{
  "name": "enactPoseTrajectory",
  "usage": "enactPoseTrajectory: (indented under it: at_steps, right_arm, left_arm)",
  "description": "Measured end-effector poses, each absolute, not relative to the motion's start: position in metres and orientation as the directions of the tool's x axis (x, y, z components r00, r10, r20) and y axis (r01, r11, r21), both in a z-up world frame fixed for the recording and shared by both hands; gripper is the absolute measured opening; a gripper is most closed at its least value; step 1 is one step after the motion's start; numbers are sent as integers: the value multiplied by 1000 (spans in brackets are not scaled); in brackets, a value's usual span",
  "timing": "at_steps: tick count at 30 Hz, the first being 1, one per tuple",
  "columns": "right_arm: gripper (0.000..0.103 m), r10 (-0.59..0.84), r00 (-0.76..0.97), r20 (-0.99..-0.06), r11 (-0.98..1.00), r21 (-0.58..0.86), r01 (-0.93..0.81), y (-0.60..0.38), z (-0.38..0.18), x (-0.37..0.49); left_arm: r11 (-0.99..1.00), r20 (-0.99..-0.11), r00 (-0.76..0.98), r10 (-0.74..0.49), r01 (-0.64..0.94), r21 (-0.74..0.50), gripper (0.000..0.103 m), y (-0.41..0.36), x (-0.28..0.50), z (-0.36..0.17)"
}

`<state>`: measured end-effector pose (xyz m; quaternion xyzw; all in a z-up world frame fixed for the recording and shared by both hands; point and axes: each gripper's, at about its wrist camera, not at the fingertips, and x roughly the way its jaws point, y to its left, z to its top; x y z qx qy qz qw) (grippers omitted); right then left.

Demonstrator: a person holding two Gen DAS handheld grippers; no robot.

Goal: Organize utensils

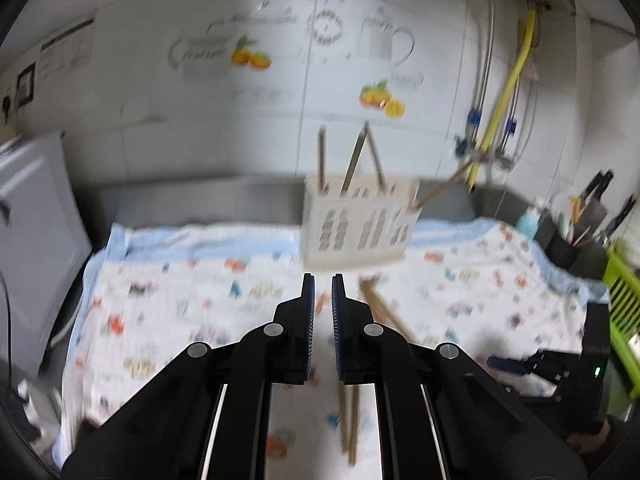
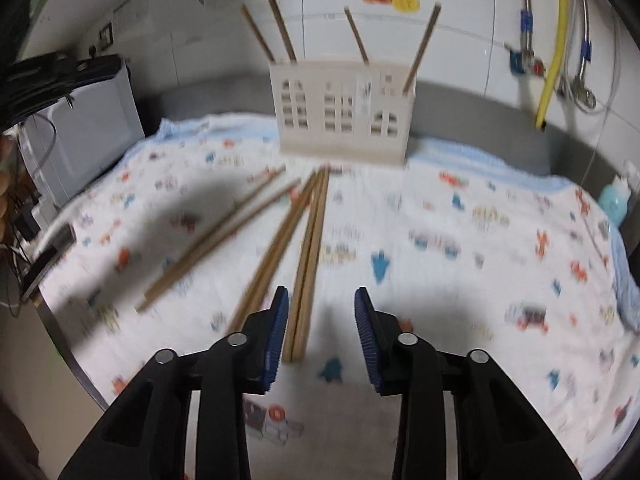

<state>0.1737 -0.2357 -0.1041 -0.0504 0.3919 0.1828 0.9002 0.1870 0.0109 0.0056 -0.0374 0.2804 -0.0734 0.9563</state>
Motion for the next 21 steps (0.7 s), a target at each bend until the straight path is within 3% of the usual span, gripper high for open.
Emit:
enactPoseTrajectory:
  at_steps: [9, 16, 21]
  right_arm:
    - [24, 286, 589, -756, 934, 82, -348, -235, -130, 181]
    - [24, 277, 591, -758, 931, 60, -360, -227, -133, 186]
    - [18, 272, 592, -759, 927, 41, -374, -221, -135, 185]
  left_arm:
    - [983, -655, 738, -162, 63, -172, 9, 27, 169, -65]
    - [979, -691, 703, -166, 34, -200, 9, 35, 161, -91]
    - [980, -706, 688, -167, 34, -198, 9, 34, 159, -98]
